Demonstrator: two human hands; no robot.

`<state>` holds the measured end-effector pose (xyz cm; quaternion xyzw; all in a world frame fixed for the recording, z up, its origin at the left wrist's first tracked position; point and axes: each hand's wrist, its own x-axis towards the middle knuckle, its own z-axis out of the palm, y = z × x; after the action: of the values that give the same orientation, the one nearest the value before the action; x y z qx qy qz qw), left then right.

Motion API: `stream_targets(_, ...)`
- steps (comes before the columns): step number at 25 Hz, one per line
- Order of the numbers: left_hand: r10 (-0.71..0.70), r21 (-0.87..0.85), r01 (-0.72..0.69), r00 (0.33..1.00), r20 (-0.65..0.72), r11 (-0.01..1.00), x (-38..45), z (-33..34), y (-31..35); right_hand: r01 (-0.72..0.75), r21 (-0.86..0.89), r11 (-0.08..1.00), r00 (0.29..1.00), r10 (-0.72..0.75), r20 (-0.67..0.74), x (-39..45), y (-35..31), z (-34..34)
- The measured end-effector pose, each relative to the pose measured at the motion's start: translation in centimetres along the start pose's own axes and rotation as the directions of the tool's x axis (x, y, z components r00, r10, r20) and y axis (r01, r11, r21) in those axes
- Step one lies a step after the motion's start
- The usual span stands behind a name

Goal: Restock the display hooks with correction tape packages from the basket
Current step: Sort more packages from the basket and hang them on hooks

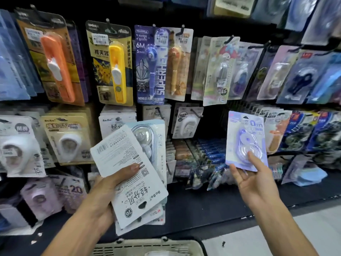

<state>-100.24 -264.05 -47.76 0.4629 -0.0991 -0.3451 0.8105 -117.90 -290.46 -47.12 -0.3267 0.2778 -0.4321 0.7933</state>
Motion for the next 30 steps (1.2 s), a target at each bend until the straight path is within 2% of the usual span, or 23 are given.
stream_targets(7,-0.008,0.029,0.006,0.999,0.041,1.0,0.8,1.6,-1.6,0.119,-0.183,0.976,0.983,-0.142,-0.116,1.8,-2.2,-1.7)
stream_targets(9,-0.011,0.025,0.01,0.998,0.055,1.0,1.0,1.8,-2.0,0.105,-0.2,0.974,0.983,-0.132,-0.125,2.1,-1.9,-2.0)
stream_targets(11,-0.01,0.014,0.01,0.999,0.051,1.0,1.2,1.9,-2.1,0.025,-0.214,0.977,0.986,-0.059,-0.155,2.5,-1.8,-2.1)
stream_targets(15,-0.026,0.044,0.024,0.998,0.05,0.999,1.4,2.0,-2.1,-0.301,-0.3,0.905,0.945,0.242,-0.218,2.0,0.6,-1.7)
stream_targets(16,-0.036,0.059,0.032,0.998,0.058,0.998,1.4,2.1,-2.0,-0.329,-0.332,0.884,0.941,0.279,-0.191,1.1,1.8,-1.3)
stream_targets(18,-0.065,0.1,0.058,0.995,0.07,0.993,1.4,2.2,-2.0,-0.294,-0.418,0.86,0.941,0.337,0.032,-0.8,3.8,0.0)
stream_targets(20,-0.132,0.163,0.118,0.988,0.078,0.979,1.2,2.3,-2.3,-0.158,-0.564,0.811,0.865,0.389,0.316,-2.5,4.8,1.7)
stream_targets(21,-0.174,0.19,0.155,0.981,0.088,0.969,1.0,2.5,-2.6,-0.078,-0.641,0.764,0.823,0.412,0.392,-3.2,5.1,2.5)
stream_targets(22,-0.214,0.206,0.191,0.972,0.098,0.96,0.9,2.6,-2.8,-0.019,-0.694,0.719,0.806,0.422,0.415,-3.7,5.3,3.1)
stream_targets(24,-0.267,0.197,0.244,0.959,0.096,0.949,0.9,2.5,-3.1,-0.001,-0.724,0.69,0.833,0.401,0.381,-3.9,5.4,3.8)
stream_targets(30,-0.295,0.141,0.289,0.955,0.021,0.947,1.4,1.5,-3.1,-0.096,-0.604,0.791,0.915,0.31,0.26,-3.1,4.2,4.2)
